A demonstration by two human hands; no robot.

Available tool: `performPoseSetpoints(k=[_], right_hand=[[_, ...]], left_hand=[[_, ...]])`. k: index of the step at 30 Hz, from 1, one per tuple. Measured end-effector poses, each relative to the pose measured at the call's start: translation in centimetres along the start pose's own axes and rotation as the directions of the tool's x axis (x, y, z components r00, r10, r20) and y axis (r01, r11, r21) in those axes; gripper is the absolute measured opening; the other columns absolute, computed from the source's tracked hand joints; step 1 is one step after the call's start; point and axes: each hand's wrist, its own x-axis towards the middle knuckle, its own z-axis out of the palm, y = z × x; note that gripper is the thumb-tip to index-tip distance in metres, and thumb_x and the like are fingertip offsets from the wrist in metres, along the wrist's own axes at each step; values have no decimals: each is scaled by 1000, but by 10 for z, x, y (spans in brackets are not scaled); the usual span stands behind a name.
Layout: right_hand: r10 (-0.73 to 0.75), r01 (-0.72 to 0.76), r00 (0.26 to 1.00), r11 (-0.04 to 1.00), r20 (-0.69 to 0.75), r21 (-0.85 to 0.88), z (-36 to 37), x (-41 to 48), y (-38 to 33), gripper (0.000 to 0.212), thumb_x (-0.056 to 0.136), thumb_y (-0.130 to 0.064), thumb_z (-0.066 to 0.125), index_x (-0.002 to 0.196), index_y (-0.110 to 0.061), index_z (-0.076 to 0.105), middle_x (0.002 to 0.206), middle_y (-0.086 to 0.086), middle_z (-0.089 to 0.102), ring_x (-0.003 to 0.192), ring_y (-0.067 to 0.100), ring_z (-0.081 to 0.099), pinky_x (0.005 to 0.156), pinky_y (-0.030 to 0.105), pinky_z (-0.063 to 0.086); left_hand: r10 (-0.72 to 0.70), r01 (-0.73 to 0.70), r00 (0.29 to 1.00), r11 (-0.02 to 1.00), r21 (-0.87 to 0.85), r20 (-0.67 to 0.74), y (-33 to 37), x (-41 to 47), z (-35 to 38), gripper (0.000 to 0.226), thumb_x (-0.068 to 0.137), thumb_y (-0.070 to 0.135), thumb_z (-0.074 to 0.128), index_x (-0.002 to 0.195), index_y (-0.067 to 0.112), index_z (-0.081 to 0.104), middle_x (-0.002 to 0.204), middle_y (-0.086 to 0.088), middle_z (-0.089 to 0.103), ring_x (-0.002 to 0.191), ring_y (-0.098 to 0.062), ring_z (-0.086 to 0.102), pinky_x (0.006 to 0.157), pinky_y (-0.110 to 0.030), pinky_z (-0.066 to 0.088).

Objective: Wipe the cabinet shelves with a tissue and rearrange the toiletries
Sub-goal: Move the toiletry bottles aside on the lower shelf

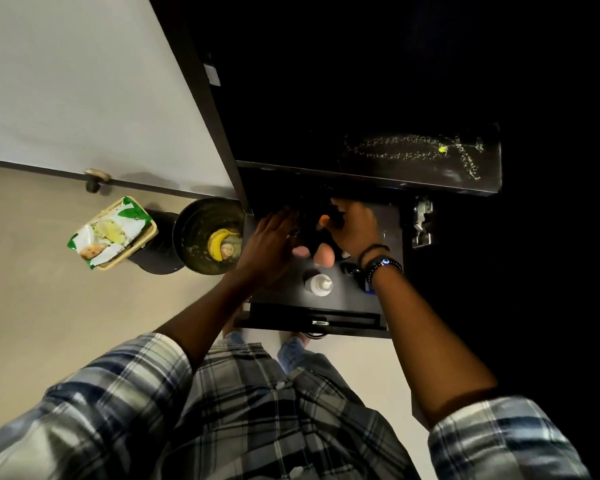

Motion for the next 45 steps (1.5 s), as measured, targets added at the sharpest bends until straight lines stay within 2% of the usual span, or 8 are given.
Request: performPoseSetpoints(k=[6, 9, 12, 17, 24, 33, 37, 45], right_hand=[[167, -170, 985, 982, -35, -82, -26, -50, 30, 32, 84, -34, 64, 114, -23, 64, 103, 13, 70, 101, 34, 64, 81, 36, 53], [268, -269, 963, 962, -27, -54, -39, -79, 41, 27, 85, -36, 66, 105, -18, 67, 100, 13, 70, 96, 33, 64, 76, 29, 48], [315, -314, 949, 949, 9, -22, -38, -99, 49, 40, 78, -31, 75, 114, -17, 64, 109, 11, 69, 104, 31, 62, 83, 31, 48], [349, -350, 937, 936, -20, -36, -21, -103, 55, 37, 77, -17, 76, 113, -14, 66, 107, 14, 69, 104, 35, 63, 87, 35, 50], [291, -301, 950, 950, -110, -80, -22, -92, 46, 28, 79, -7, 70, 106, -11, 66, 104, 16, 69, 101, 36, 63, 82, 34, 50], [123, -123, 964, 992, -235, 15, -25, -19, -5, 35, 81, -8, 68, 115, -6, 58, 112, 17, 63, 106, 35, 59, 89, 39, 49], [102, -106, 992, 993, -70, -44, -11, 17, -39, 32, 90, -24, 62, 104, 5, 63, 106, 26, 65, 102, 40, 60, 84, 41, 45], [18, 29, 960, 986, 280, -163, 20, 45, -86, 45, 100, -28, 41, 140, -8, 34, 134, 22, 53, 122, 38, 51, 96, 36, 40]], left_hand=[[148, -146, 981, 989, 21, -126, 8, -23, 12, 53, 91, 39, 39, 140, 19, 39, 147, -7, 37, 135, -31, 29, 103, -46, 36], [251, -249, 963, 968, 26, -103, 16, -37, 20, 56, 86, 56, 44, 132, 23, 47, 150, 1, 32, 134, -26, 29, 103, -35, 35], [279, -277, 960, 957, 88, -15, 22, -42, 36, 66, 79, 60, 56, 131, 22, 45, 143, 2, 40, 126, -28, 39, 99, -43, 41], [239, -250, 965, 962, 107, 102, 29, -38, 47, 52, 82, 30, 66, 128, 16, 49, 138, -7, 45, 121, -37, 42, 91, -53, 46], [134, -137, 987, 990, 22, 87, 29, -42, 35, 29, 91, 22, 55, 116, 8, 56, 120, -12, 60, 102, -34, 60, 79, -40, 48], [-19, -12, 983, 986, -165, -183, 1, -70, -9, 31, 87, 25, 64, 115, 11, 61, 111, -8, 65, 91, -24, 63, 73, -28, 45], [-82, 19, 942, 981, -192, -327, -26, -77, -26, 30, 83, 22, 69, 110, 11, 63, 105, -8, 66, 87, -22, 63, 73, -38, 53], [-170, 96, 913, 973, -208, -372, -51, -64, -28, 31, 83, 22, 68, 109, 8, 63, 104, -10, 67, 91, -22, 63, 81, -39, 53]])
